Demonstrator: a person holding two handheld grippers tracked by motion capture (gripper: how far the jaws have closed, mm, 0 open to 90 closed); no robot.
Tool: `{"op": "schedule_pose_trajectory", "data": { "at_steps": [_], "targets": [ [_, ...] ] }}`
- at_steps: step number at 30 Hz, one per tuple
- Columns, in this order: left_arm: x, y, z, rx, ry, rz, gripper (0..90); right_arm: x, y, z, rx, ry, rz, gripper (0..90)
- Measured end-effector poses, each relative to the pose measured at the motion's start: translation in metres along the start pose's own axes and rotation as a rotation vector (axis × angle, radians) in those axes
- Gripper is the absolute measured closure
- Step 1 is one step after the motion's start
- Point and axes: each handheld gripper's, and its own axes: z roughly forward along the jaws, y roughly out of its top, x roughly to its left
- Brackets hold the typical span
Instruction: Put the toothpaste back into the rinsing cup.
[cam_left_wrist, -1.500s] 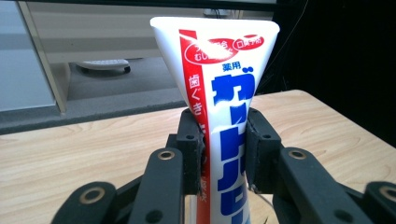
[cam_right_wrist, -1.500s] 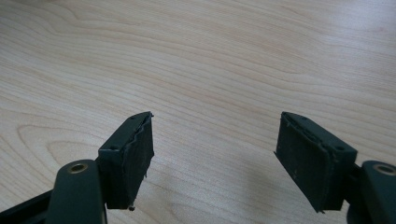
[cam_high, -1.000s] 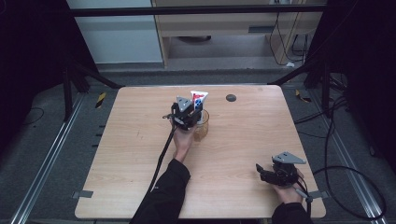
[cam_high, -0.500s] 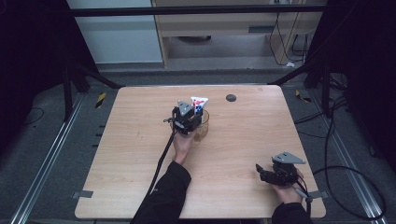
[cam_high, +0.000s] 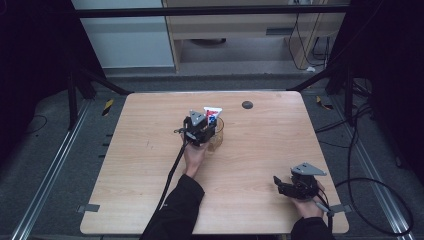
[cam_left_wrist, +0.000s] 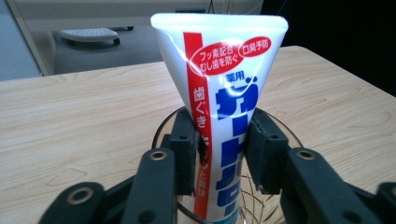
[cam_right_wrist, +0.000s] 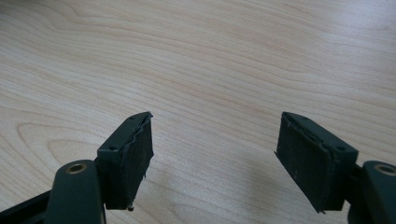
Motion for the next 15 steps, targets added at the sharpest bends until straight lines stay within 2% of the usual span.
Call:
{"op": "schedule_pose_trajectory", "data": {
  "at_steps": [7, 15],
  "targets": [
    [-0.001, 0.004, -0.012, -0.014, -0.001, 0.017, 53.3, 0.000, 0.000, 0.000, 0.000, -0.003, -0.003, 26.2],
    [0.003, 0.010, -0.038, -0.020, -0.017, 0.037, 43.8, 0.000, 0.000, 0.001, 0.003, -0.018, 0.002, 25.0]
  ]
}}
